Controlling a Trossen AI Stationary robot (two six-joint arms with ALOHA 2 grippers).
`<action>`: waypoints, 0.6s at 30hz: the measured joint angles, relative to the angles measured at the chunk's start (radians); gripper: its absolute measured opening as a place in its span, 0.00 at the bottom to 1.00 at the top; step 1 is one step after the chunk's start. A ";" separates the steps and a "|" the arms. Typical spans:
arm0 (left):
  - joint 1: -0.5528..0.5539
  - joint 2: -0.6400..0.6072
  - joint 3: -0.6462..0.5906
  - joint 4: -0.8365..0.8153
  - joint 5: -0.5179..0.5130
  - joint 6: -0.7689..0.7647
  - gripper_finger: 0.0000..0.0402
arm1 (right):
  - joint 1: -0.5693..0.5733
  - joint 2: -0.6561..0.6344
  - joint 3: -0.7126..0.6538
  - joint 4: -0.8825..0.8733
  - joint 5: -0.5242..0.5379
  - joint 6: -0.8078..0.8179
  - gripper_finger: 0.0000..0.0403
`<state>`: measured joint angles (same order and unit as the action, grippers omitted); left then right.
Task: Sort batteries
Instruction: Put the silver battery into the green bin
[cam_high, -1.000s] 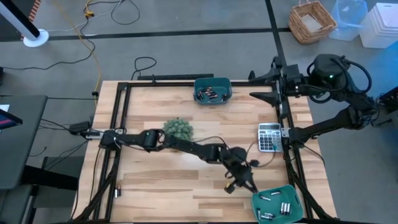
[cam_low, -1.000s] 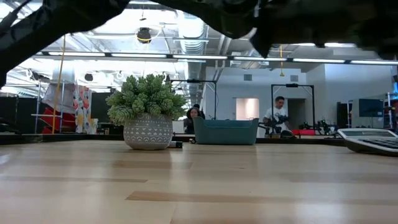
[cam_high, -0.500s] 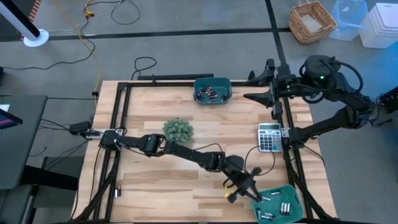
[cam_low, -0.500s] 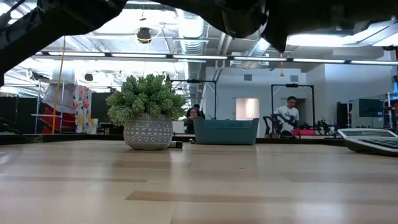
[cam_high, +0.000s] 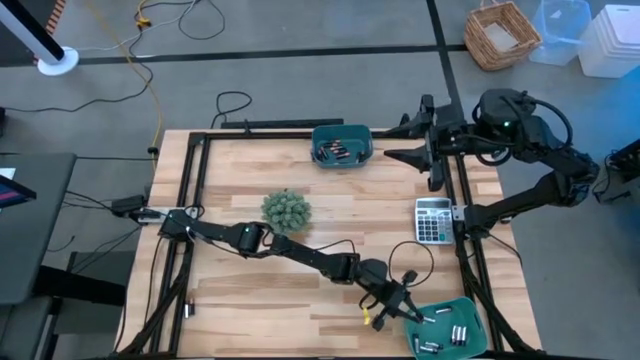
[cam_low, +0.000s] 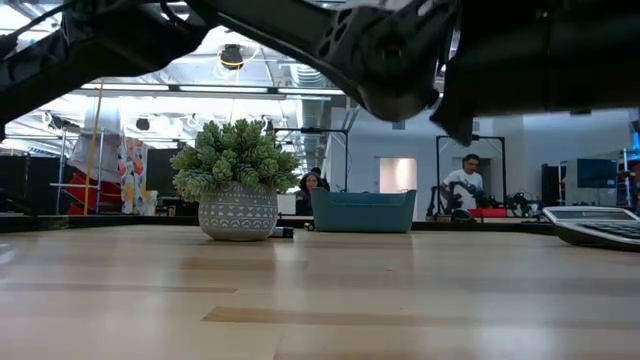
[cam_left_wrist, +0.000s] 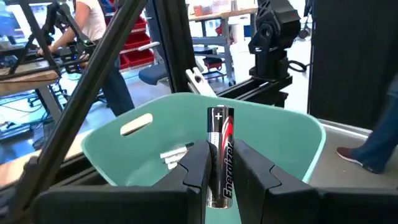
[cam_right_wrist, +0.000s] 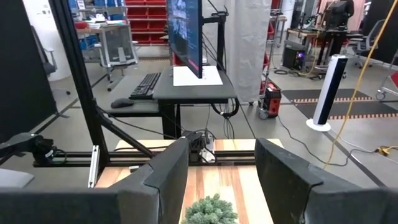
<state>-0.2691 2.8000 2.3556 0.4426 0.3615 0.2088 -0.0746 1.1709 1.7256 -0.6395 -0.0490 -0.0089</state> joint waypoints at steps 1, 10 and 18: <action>0.000 -0.002 0.000 -0.002 0.000 0.002 0.10 | 0.000 0.000 0.000 -0.001 0.000 -0.001 0.50; -0.001 0.000 0.000 -0.032 0.009 -0.005 0.19 | 0.000 0.000 0.000 -0.004 0.001 -0.016 0.50; -0.001 -0.001 0.000 -0.033 0.012 -0.013 0.29 | 0.000 0.000 0.000 -0.006 0.002 -0.018 0.50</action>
<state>-0.2703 2.7991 2.3554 0.4096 0.3736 0.1954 -0.0746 1.1709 1.7256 -0.6456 -0.0471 -0.0265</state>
